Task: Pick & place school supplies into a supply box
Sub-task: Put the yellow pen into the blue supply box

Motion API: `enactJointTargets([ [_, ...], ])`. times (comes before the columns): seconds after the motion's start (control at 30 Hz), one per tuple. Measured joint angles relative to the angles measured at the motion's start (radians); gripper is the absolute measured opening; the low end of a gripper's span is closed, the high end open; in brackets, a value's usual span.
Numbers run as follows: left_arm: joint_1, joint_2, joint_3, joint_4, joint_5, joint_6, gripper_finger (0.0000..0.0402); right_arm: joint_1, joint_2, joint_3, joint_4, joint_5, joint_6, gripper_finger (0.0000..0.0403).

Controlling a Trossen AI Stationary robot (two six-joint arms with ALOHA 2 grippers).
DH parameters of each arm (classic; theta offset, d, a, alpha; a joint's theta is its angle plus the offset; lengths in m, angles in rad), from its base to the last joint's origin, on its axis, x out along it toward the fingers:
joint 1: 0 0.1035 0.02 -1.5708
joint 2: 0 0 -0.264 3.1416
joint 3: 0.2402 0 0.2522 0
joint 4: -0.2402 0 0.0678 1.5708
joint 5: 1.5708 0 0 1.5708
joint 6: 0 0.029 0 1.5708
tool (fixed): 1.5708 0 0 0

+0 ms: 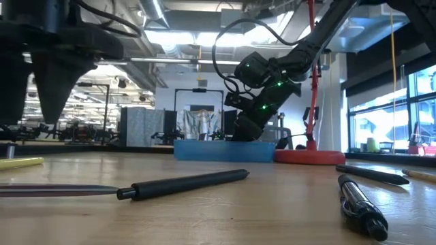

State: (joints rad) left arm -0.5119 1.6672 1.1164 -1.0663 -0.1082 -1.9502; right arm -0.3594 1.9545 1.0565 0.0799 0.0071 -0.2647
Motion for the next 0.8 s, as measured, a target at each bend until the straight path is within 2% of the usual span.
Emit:
enactJointTargets([
  [0.4, -0.066, 0.0, 0.0, 0.0, -0.076, -0.173, 0.0224, 0.0, 0.0, 0.0, 0.0, 0.0, -0.005, 0.0067],
  [0.7, -0.066, 0.0, 0.0, 0.0, -0.077, -0.185, 0.0224, 0.0, 0.0, 0.0, 0.0, 0.0, -0.008, 0.0068],
  [0.8, -0.065, 0.0, 0.0, 0.0, -0.077, -0.185, 0.0224, 0.0, 0.0, 0.0, 0.0, 0.0, -0.009, 0.0082],
])
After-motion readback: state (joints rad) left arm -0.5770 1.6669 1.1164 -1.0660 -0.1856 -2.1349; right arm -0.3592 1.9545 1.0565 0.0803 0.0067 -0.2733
